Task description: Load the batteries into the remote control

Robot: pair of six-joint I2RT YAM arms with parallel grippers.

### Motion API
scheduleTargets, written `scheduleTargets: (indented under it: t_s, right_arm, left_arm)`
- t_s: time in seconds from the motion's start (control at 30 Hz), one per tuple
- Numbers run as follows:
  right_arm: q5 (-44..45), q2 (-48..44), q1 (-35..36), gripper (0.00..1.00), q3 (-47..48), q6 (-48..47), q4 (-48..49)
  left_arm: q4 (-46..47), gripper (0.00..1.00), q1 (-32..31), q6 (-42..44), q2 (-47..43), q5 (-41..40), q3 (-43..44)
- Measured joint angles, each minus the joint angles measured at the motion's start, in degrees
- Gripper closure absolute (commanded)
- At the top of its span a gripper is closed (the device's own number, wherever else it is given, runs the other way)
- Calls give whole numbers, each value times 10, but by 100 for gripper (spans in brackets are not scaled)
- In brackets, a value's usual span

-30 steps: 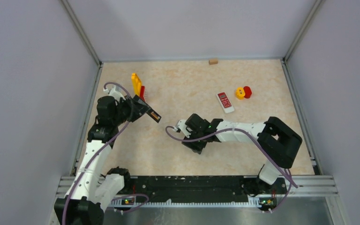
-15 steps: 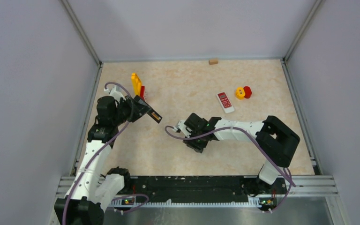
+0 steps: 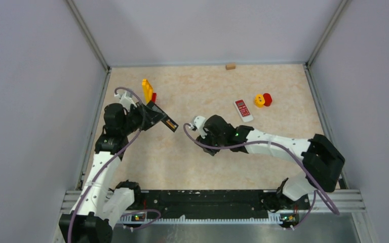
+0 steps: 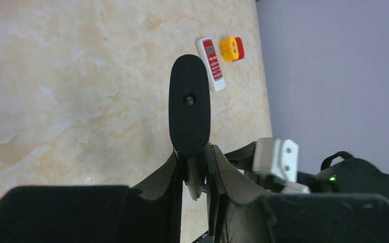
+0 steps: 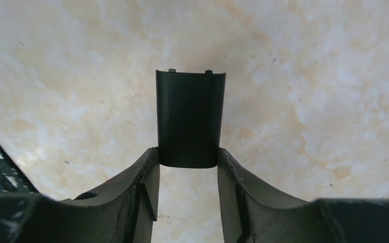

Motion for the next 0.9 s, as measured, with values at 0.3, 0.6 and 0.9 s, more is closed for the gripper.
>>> scheduleTargets:
  t_s: [0.3,0.6,0.9]
  right_arm:
    - [-31,-149,0,75,5,69,88]
    - [-20,-108,34,75,136,99,68]
    - [33,-38,75,75,216,73,9]
  left_arm:
    - [122,100,0,-35,-2,80,-43]
    - [217,100,0,-49,-43,118,-67]
    - [228,100,0,-27,-61,141,-67]
